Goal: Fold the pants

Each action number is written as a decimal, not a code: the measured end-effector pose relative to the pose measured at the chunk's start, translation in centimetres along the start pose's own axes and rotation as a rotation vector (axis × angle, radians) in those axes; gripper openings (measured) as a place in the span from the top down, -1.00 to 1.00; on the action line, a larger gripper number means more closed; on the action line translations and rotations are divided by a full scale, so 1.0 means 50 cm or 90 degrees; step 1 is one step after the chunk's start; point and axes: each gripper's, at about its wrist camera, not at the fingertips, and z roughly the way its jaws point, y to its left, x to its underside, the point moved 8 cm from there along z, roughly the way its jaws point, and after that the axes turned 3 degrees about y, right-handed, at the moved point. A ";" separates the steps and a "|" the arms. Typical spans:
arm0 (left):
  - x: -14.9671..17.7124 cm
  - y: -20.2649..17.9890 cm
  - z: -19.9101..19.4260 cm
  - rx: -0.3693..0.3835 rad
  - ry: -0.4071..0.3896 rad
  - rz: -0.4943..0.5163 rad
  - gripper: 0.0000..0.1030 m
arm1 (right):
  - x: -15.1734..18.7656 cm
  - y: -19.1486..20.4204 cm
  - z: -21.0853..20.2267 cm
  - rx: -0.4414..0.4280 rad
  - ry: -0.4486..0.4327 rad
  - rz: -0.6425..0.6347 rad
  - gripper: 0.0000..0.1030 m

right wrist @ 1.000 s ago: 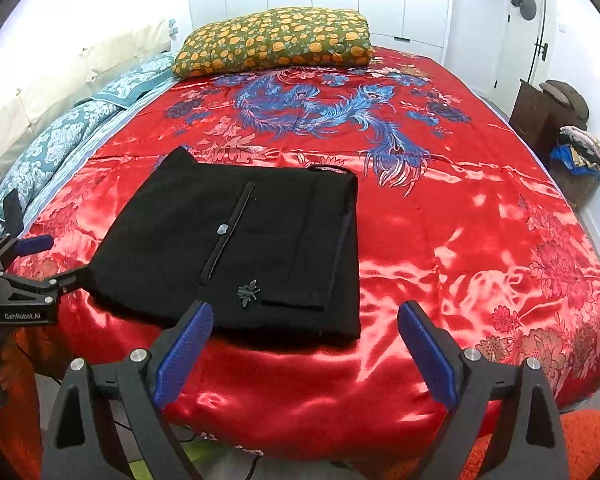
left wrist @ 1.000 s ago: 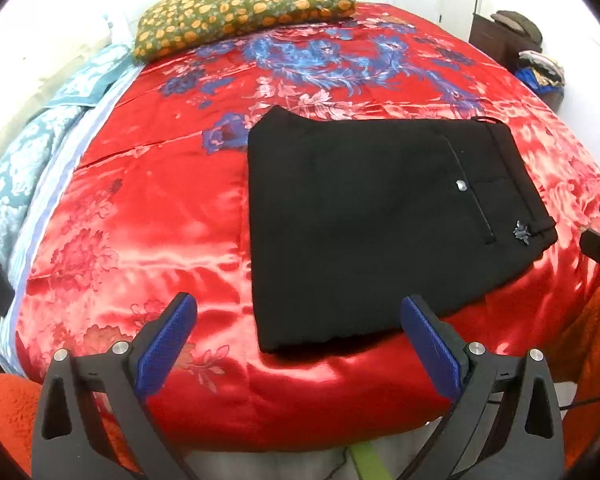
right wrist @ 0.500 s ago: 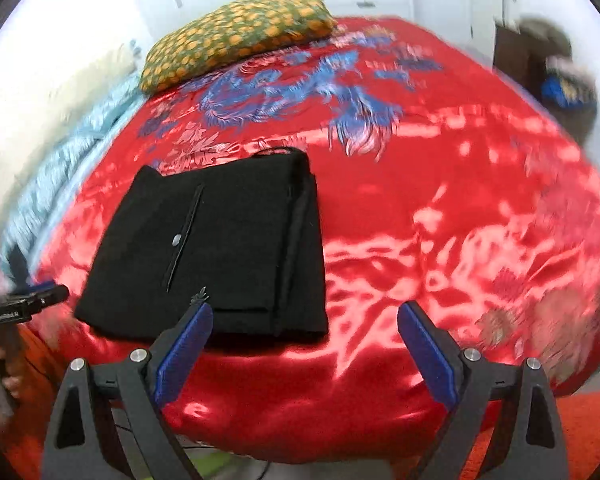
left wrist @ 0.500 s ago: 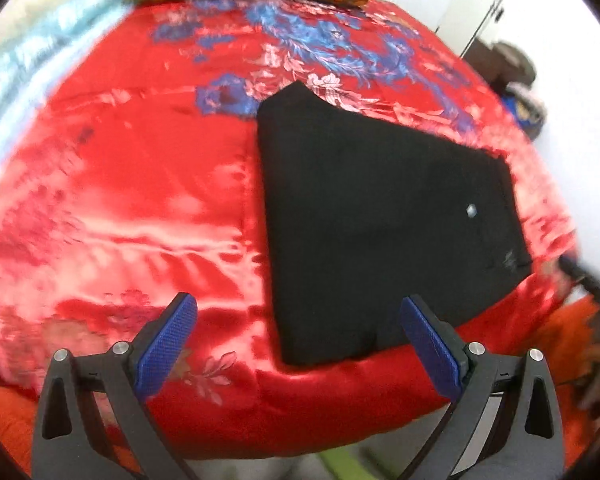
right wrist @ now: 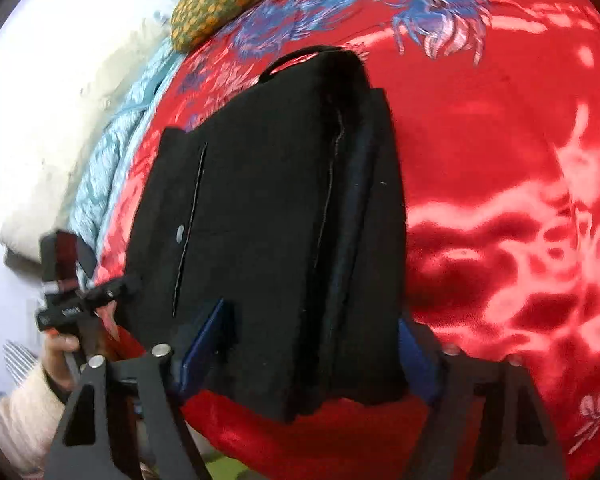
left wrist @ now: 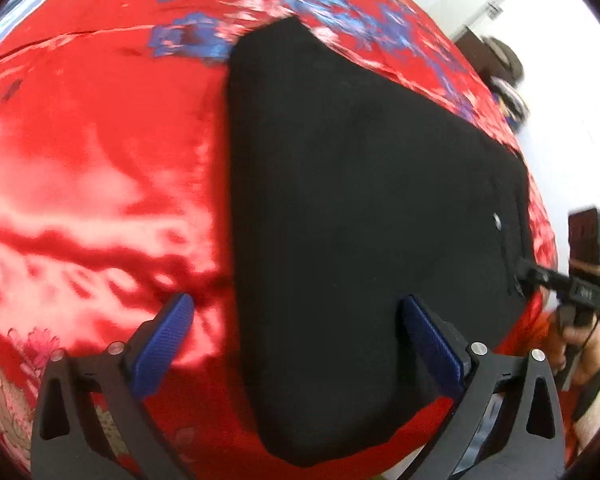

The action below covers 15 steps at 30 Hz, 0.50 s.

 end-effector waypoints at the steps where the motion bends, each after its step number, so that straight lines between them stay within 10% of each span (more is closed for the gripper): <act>1: 0.004 -0.011 0.003 0.010 0.009 0.012 -0.55 | 0.001 0.001 0.000 -0.010 0.005 0.002 -0.18; 4: 0.000 -0.035 -0.025 0.010 -0.017 0.020 0.25 | -0.001 0.017 -0.023 -0.028 -0.011 -0.007 0.18; 15: -0.050 0.014 -0.192 -0.028 -0.134 -0.009 0.49 | -0.044 0.199 -0.085 -0.127 -0.083 -0.087 0.35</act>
